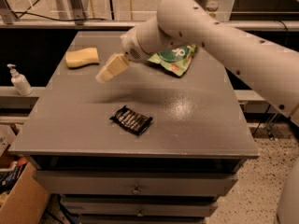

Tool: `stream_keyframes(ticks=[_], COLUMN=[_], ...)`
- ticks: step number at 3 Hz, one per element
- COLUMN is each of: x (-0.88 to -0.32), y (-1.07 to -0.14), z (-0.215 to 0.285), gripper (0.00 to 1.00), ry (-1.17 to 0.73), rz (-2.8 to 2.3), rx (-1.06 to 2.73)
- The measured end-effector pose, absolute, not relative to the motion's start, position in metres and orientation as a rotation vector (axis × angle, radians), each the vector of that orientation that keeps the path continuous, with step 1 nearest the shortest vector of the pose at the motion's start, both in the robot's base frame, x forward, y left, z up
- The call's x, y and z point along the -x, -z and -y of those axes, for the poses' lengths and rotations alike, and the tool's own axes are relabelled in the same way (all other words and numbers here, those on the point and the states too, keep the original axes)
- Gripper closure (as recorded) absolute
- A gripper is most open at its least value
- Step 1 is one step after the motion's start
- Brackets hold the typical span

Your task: Pick sponge

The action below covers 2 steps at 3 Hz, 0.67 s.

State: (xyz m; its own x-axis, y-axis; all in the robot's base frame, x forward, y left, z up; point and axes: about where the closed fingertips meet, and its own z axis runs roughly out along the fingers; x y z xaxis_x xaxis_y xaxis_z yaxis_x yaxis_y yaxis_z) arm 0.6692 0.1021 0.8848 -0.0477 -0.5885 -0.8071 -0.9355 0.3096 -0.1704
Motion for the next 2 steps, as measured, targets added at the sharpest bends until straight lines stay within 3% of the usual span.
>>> stream_keyframes(ticks=[2], x=[-0.703], y=[-0.859], z=[-0.170], gripper=[0.00], ry=[-0.624], rz=[-1.683], rx=[1.361])
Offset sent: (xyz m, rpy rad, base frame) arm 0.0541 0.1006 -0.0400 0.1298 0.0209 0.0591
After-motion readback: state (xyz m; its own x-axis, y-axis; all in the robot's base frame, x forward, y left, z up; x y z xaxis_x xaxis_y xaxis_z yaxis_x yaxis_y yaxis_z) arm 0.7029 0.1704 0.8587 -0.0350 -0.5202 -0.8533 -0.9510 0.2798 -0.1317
